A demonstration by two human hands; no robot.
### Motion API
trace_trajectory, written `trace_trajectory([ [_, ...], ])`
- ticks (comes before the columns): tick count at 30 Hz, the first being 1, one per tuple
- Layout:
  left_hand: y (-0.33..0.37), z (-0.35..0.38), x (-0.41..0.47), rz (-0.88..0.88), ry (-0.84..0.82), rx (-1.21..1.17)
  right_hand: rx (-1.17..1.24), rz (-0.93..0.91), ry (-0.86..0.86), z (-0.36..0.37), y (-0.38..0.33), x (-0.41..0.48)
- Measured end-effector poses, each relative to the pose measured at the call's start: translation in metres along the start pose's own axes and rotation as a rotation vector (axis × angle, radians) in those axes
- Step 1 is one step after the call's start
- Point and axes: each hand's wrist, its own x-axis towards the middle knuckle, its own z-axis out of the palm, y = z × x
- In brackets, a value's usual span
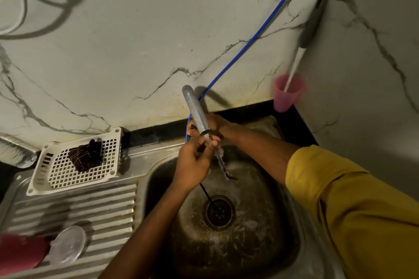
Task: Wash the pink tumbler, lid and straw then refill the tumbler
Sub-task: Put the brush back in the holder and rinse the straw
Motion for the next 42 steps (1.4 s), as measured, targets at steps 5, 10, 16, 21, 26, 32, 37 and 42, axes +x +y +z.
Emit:
trace_trajectory([
  [5,0.003,-0.005,-0.002,0.038,0.02,0.027,0.216,-0.151,0.016,-0.014,-0.036,-0.021],
  [10,-0.003,-0.012,0.004,0.042,0.047,-0.013,0.506,-0.175,0.118,0.006,-0.008,-0.068],
  [16,0.002,-0.015,0.001,-0.07,0.16,-0.218,0.631,-0.268,0.149,0.053,0.009,-0.108],
  [21,-0.001,-0.043,0.003,-0.247,0.435,-0.394,0.687,-0.187,0.312,0.058,0.01,-0.117],
  [26,-0.02,-0.065,-0.009,-0.472,0.446,-0.677,0.808,-0.185,0.319,0.045,0.014,-0.12],
  [32,-0.063,-0.063,-0.03,-0.764,0.449,-0.789,0.875,-0.298,0.267,0.014,-0.012,-0.123],
  [37,-0.093,-0.034,-0.047,-0.762,0.5,-0.348,0.611,-0.336,0.295,-0.002,-0.031,-0.112],
  [42,-0.065,-0.015,-0.042,-0.498,0.461,-0.12,0.163,-0.33,0.214,-0.009,-0.043,-0.104],
])
